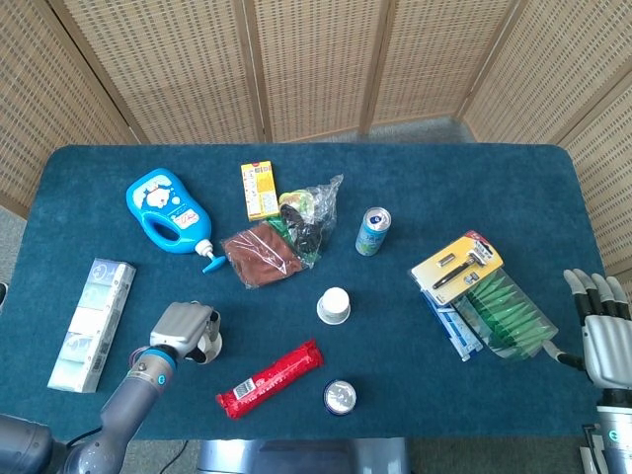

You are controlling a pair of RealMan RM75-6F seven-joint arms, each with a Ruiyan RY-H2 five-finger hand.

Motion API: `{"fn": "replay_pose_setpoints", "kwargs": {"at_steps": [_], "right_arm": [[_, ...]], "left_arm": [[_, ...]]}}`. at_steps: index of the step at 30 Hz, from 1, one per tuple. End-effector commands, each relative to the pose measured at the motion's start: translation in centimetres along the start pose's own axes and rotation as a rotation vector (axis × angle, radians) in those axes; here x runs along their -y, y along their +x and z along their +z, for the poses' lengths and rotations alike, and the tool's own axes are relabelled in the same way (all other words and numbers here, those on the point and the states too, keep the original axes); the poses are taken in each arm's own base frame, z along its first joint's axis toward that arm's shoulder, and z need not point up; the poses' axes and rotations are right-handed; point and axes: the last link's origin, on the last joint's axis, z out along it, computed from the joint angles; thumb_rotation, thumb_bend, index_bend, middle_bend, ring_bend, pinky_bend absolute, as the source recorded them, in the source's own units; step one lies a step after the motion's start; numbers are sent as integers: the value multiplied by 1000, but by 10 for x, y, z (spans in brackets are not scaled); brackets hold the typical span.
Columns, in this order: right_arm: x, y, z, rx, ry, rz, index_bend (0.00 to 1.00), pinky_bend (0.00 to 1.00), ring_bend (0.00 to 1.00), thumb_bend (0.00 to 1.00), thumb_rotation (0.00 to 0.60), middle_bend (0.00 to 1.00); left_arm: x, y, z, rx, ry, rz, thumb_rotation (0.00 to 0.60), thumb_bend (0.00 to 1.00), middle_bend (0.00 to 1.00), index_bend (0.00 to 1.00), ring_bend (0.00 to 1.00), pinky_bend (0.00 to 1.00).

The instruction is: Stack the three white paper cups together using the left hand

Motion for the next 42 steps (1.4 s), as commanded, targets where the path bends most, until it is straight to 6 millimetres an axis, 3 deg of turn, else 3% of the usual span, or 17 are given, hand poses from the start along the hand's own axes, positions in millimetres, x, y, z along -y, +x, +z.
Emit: {"fn": "replay_pose_setpoints", "kwargs": {"at_steps": [1, 7, 16, 23, 42], "right_arm": [[0, 0, 0, 0, 1, 0, 61, 3, 0, 106, 600, 0], [0, -1, 0, 4, 1, -4, 61, 3, 0, 105, 600, 0], [1, -3, -1, 10, 4, -8, 61, 3, 0, 106, 600, 0], [1, -4, -1, 13, 3, -8, 61, 3, 0, 106, 600, 0], [-11, -4, 5, 7, -37, -28, 61, 3, 0, 107, 600, 0]], "left_arm": [[2, 11, -2, 10, -11, -96, 600, 324, 418, 565, 317, 586], [0, 33, -5, 18, -78, -250, 600, 325, 424, 568, 324, 589], [-9, 68, -7, -59, -129, -295, 600, 326, 431, 571, 330, 589], [-35, 84, 4, -83, -155, -321, 600, 327, 434, 574, 332, 589], [-119, 100, 43, -72, -196, -307, 600, 327, 437, 576, 333, 587]]}}
